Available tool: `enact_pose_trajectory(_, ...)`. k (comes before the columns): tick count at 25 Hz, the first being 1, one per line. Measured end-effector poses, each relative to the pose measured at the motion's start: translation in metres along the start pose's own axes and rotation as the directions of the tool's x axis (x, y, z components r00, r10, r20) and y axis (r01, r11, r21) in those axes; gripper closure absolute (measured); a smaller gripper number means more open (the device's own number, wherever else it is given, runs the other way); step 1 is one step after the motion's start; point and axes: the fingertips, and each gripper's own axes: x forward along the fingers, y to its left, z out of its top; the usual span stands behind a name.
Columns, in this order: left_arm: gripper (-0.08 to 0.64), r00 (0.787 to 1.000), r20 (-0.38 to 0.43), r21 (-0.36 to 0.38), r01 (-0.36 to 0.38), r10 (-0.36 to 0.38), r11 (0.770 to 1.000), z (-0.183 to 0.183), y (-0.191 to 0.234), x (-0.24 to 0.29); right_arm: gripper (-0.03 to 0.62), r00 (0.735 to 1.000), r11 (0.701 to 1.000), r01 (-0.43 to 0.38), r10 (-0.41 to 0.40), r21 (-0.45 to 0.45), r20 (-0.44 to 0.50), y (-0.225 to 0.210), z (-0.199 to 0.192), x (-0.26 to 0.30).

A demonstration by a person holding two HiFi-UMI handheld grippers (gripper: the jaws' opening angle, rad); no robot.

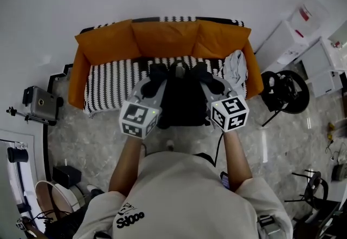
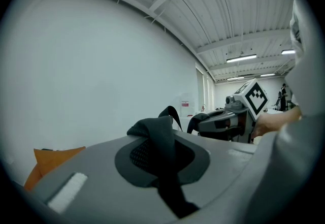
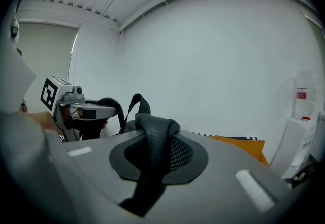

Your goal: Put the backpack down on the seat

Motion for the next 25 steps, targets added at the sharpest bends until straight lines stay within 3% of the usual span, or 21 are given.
enact_pose_trajectory(11, 0.537, 1.0, -0.023, -0.027, 0.002, -0.002, 1.0, -0.006, 0.051, 0.036, 0.548, 0.999, 1.0, 0.014, -0.014, 0.003, -0.034, -0.017, 0.006, 0.054)
enact_pose_trajectory(25, 0.537, 0.997, -0.07, -0.059, -0.049, 0.045, 0.997, -0.026, 0.111, 0.114, 0.548, 0.996, 0.999, -0.05, 0.051, 0.009, -0.067, -0.075, 0.003, 0.142)
